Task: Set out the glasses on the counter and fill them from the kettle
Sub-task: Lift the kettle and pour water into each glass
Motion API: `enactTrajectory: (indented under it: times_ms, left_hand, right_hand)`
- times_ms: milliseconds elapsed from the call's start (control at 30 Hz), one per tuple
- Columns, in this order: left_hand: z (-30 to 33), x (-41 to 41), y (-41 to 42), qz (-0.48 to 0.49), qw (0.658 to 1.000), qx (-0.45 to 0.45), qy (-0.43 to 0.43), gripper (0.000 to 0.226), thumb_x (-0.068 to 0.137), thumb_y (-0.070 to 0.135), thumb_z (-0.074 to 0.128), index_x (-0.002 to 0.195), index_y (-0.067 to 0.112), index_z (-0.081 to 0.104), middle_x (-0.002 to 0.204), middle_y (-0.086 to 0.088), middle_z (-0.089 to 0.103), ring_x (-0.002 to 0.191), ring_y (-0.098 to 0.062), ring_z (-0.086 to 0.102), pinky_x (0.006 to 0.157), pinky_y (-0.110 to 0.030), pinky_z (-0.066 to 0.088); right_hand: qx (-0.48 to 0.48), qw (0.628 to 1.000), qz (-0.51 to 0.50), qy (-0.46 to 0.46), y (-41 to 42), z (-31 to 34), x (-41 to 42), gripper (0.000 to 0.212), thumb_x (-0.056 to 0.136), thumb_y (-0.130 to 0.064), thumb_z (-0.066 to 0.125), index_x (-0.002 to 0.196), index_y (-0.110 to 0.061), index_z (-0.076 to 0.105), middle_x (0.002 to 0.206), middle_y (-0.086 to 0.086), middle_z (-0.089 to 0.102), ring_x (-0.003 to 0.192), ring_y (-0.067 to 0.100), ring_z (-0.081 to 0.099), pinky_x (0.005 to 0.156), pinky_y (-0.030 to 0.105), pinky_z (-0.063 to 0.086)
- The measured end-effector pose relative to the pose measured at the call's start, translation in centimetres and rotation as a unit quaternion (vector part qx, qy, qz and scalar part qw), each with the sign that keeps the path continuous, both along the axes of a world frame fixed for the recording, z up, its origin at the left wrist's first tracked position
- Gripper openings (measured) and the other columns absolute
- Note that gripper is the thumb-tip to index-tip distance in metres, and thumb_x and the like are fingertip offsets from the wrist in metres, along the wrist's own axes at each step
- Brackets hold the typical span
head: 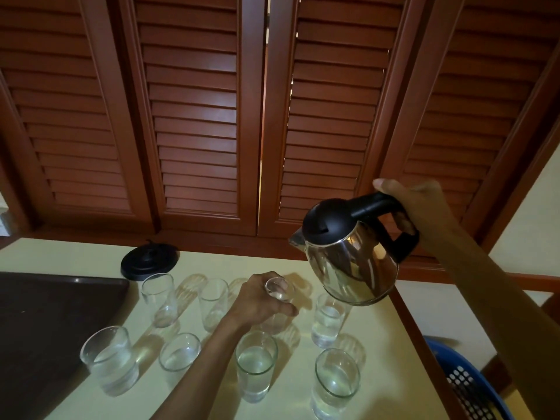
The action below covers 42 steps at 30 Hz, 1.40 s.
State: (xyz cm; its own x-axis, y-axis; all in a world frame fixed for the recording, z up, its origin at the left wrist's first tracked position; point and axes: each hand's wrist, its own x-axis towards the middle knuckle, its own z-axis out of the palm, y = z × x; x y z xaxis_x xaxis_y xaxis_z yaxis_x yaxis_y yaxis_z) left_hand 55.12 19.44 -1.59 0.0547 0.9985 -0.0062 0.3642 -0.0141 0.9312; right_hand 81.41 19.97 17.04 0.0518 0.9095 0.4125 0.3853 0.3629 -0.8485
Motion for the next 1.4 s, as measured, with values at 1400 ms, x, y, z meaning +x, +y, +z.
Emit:
enactTrajectory:
  times_ms: [1400]
  left_hand:
    - [1.3,-12.9,-0.3,0.013,0.99,-0.056,0.13,0.042,0.059,0.017,0.098,0.095,0.017,0.075,0.096,-0.002,0.077,0.089,-0.015,0.074,0.087,-0.035,0.058]
  right_hand:
    - [-0.091,0.978,0.067,0.176,0.6,-0.3,-5.5,0.049,0.076,-0.049,0.083,0.045,-0.018,0.06,0.042,0.0,0.045,0.032,0.013,0.038,0.034,0.022,0.028]
